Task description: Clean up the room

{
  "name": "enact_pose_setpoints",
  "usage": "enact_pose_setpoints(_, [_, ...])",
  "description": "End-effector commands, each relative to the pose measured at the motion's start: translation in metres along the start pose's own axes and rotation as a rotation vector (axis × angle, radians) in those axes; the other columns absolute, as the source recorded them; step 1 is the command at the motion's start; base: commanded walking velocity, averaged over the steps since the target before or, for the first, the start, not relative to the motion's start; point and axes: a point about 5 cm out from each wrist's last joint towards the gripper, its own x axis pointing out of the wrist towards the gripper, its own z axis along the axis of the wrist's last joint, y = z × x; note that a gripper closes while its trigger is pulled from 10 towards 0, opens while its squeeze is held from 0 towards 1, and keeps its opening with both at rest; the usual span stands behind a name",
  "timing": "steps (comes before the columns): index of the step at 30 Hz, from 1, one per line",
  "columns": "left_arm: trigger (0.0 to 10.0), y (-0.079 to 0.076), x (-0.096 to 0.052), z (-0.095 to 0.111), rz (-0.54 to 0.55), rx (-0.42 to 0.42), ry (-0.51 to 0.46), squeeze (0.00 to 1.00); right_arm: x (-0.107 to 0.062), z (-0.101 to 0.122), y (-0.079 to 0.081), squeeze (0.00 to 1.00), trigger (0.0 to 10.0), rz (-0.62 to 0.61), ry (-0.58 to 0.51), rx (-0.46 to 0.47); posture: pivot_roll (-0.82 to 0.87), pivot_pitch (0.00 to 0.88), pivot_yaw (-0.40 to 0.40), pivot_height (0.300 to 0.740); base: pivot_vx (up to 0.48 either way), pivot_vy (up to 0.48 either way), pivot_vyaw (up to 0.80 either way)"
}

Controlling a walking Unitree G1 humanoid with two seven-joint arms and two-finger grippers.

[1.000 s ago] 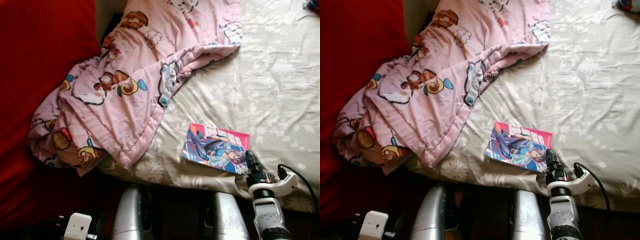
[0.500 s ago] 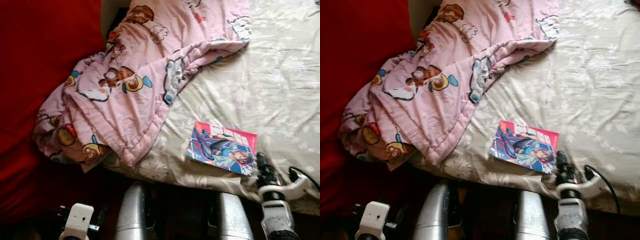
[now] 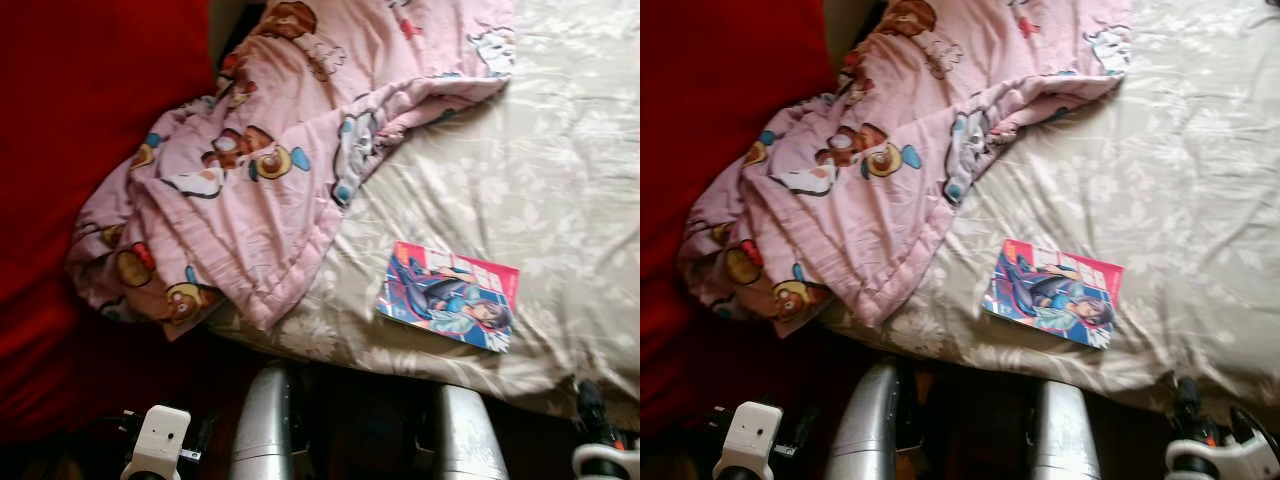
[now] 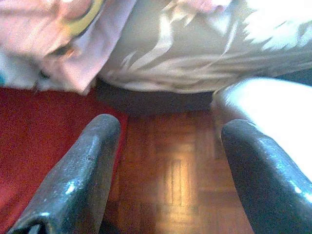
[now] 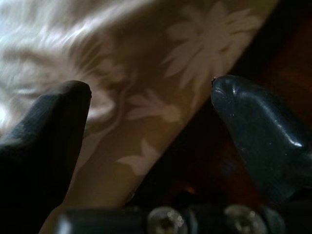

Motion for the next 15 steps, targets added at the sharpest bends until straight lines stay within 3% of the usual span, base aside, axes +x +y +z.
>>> enact_pose_setpoints(1, [10.0,-0.001,-0.007,-0.01,-0.006,0.015,0.049,0.0,-0.005,-0.007,-0.001,0.0,10.0,0.001,0.009,0.007,0.14,0.341,0.151,0.583,0.0,0.0,0.0])
enact_pose_setpoints(4, [10.0,-0.001,-0.006,-0.009,-0.004,0.014,0.049,0.0,-0.004,-0.013,0.015,0.0,10.0,0.099,0.014,0.013,0.14,0.34,0.151,0.583,0.0,0.0,0.0])
enact_pose_setpoints(5, [10.0,-0.001,-0.006,-0.009,-0.004,0.014,0.048,0.0,-0.005,-0.017,0.027,0.0,10.0,0.162,0.009,0.027,0.14,0.337,0.15,0.583,0.0,0.0,0.0])
enact_pose_setpoints(7, [10.0,-0.001,-0.006,-0.009,-0.004,0.013,0.048,0.0,-0.005,-0.018,0.033,0.0,10.0,0.189,0.006,0.035,0.14,0.337,0.15,0.583,0.0,0.0,0.0])
enact_pose_setpoints(8, [10.0,-0.002,-0.007,-0.01,-0.006,0.016,0.047,0.0,-0.004,-0.018,0.05,0.0,10.0,0.256,-0.018,0.061,0.14,0.335,0.149,0.583,0.0,0.0,0.0])
enact_pose_setpoints(11, [10.0,-0.002,-0.007,-0.01,-0.006,0.016,0.047,0.0,-0.004,-0.018,0.05,0.0,10.0,0.256,-0.018,0.061,0.14,0.335,0.149,0.583,0.0,0.0,0.0])
enact_pose_setpoints(14, [10.0,-0.003,-0.008,-0.01,-0.009,0.016,0.047,0.0,-0.003,-0.014,0.069,0.0,10.0,0.321,-0.045,0.093,0.14,0.333,0.15,0.583,0.0,0.0,0.0])
enact_pose_setpoints(15, [10.0,-0.003,-0.009,-0.01,-0.008,0.016,0.048,0.0,-0.001,-0.011,0.082,0.0,10.0,0.371,-0.056,0.115,0.14,0.332,0.148,0.583,0.0,0.0,0.0])
